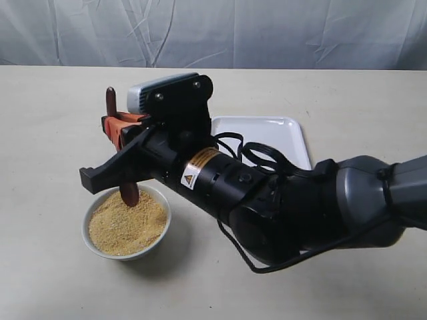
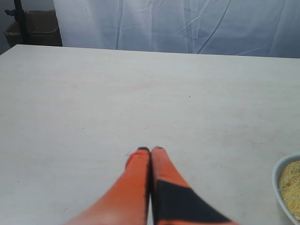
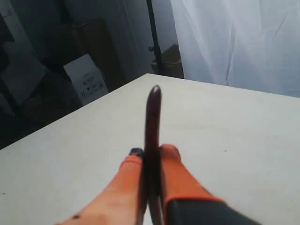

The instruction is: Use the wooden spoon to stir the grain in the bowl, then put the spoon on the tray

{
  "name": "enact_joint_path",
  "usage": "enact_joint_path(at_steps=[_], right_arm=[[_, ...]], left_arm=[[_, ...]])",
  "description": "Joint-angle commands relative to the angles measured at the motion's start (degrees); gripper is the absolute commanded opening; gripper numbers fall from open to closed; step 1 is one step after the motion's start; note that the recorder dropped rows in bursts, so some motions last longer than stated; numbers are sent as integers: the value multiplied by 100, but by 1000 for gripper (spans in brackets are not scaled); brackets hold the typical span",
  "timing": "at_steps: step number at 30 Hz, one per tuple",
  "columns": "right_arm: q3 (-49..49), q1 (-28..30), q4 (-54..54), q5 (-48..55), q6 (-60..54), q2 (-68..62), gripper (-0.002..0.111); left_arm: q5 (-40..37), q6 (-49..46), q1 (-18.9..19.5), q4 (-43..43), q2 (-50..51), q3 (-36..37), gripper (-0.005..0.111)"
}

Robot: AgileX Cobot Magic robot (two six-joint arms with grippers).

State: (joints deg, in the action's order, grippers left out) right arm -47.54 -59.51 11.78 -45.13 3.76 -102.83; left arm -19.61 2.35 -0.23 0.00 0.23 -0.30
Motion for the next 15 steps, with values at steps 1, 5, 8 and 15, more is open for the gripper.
enact_joint_path(at_steps=[1, 5, 8, 15], right_arm=[[-20, -62, -150, 41, 231, 26, -1], [-20, -179, -119, -118, 232, -75, -1], [-20, -188, -119, -116, 390, -96, -1], [-20, -188, -119, -111, 536, -191, -1]], left_arm=[[35, 8, 12, 0, -23, 30, 0], [35, 8, 12, 0, -23, 30, 0], [35, 8, 12, 0, -23, 30, 0], [35, 8, 12, 0, -23, 30, 0]])
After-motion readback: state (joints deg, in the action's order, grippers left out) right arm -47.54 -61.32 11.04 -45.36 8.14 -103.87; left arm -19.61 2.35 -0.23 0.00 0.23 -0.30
